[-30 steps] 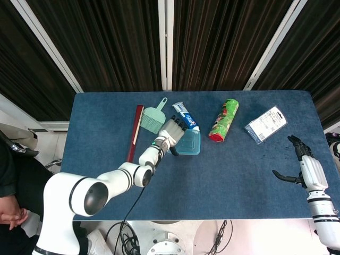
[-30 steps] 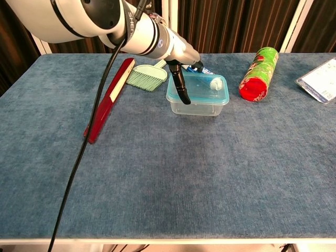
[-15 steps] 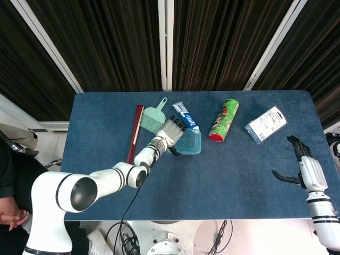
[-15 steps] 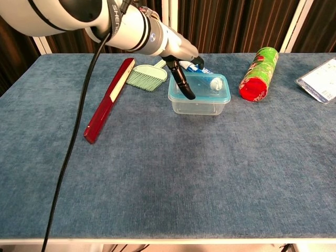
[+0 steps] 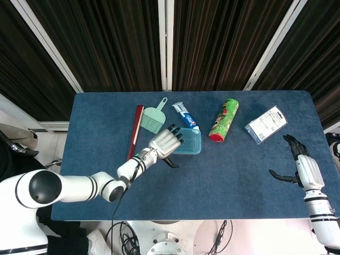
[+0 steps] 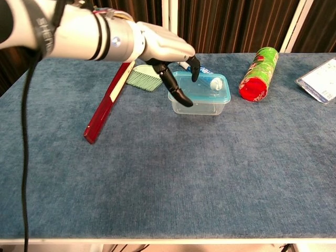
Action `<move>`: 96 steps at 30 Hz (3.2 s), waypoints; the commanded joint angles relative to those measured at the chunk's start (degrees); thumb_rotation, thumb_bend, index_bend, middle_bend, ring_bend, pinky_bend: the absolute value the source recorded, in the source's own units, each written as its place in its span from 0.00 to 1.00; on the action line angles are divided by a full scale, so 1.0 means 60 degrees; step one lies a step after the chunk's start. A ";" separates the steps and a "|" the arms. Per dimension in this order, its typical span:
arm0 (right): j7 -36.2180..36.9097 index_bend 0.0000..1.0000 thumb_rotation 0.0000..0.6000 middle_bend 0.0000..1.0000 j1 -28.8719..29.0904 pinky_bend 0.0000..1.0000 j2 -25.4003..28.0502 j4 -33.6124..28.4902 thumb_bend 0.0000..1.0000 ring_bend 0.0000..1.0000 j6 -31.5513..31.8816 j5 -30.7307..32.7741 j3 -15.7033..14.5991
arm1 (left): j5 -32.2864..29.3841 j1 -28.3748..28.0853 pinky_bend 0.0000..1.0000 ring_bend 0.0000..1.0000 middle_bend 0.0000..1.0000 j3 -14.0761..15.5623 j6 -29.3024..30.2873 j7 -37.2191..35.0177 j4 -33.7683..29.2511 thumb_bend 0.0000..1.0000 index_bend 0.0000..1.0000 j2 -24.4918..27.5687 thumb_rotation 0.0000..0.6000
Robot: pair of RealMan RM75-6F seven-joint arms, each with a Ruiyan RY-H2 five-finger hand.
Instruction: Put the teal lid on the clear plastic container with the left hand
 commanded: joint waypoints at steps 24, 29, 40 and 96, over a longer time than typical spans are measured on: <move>0.0010 0.00 1.00 0.00 -0.0029 0.00 -0.0015 -0.0011 0.09 0.00 0.0048 -0.0001 -0.0069 | 0.0027 0.0871 0.00 0.00 0.15 -0.0135 0.0026 0.1261 0.0554 0.09 0.28 -0.0884 0.37; 0.0006 0.00 1.00 0.00 -0.0049 0.00 -0.0005 -0.0026 0.09 0.00 0.0069 0.0014 -0.0075 | 0.0063 0.0953 0.00 0.00 0.15 -0.0220 -0.0078 0.1313 0.0679 0.09 0.28 -0.0968 0.37; -0.0029 0.00 1.00 0.00 -0.0097 0.00 0.0006 -0.0076 0.09 0.00 0.0145 0.0024 -0.0084 | 0.0631 0.0867 0.00 0.00 0.15 -0.1120 -0.0106 0.0982 0.0766 0.09 0.25 -0.1130 0.37; -0.0064 0.00 1.00 0.00 -0.0204 0.00 0.0049 -0.0213 0.09 0.00 0.0271 0.0000 -0.0096 | -0.1493 0.1045 0.00 0.00 0.14 -0.1136 -0.0675 0.1465 0.2204 0.09 0.24 -0.1455 0.37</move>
